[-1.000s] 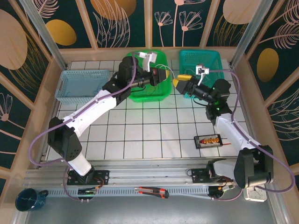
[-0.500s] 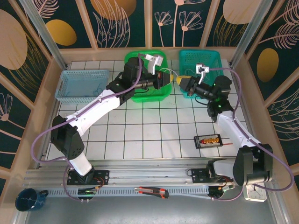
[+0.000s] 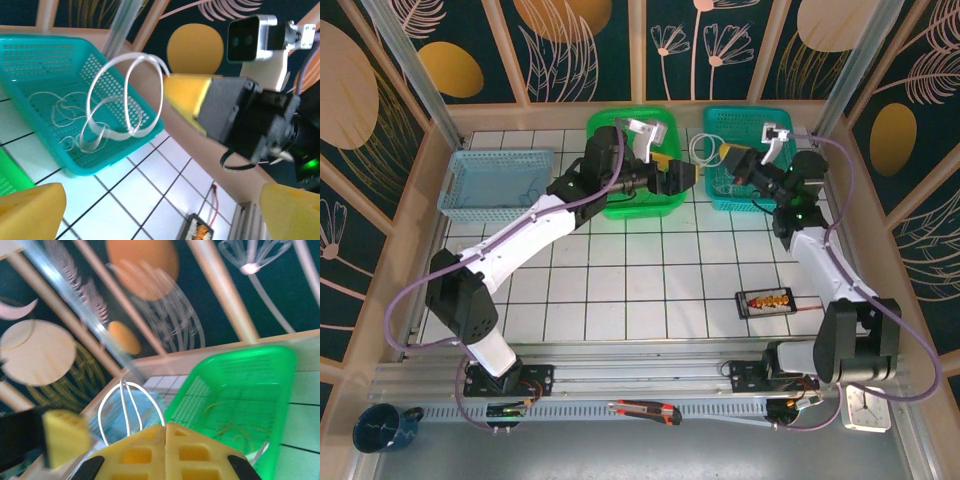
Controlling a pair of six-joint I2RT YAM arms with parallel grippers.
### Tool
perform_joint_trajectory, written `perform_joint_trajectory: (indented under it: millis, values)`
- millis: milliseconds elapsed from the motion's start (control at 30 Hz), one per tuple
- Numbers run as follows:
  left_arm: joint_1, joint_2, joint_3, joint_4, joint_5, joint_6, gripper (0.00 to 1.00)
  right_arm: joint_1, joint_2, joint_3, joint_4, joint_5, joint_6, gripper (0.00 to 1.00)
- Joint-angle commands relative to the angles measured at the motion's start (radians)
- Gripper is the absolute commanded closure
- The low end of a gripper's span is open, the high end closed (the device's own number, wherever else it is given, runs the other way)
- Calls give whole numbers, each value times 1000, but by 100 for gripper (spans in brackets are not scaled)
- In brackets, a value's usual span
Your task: Untangle the cables
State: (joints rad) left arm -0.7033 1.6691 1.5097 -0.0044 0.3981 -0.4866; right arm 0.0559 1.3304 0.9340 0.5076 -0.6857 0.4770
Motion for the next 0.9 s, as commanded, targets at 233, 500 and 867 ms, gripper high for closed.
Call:
perform_joint_trajectory:
  millis: [233,500,867]
  values:
    - [19,-217,-243,60,-197,33,1,-90,220,180,-66,272,-59,100]
    - [81,-376,-426,105,-326,1,1,-126,371,250,-184,377,-115,1]
    - [253,-628,-735,247,-719,82,1,-107,85,43,-200,449,-126,1]
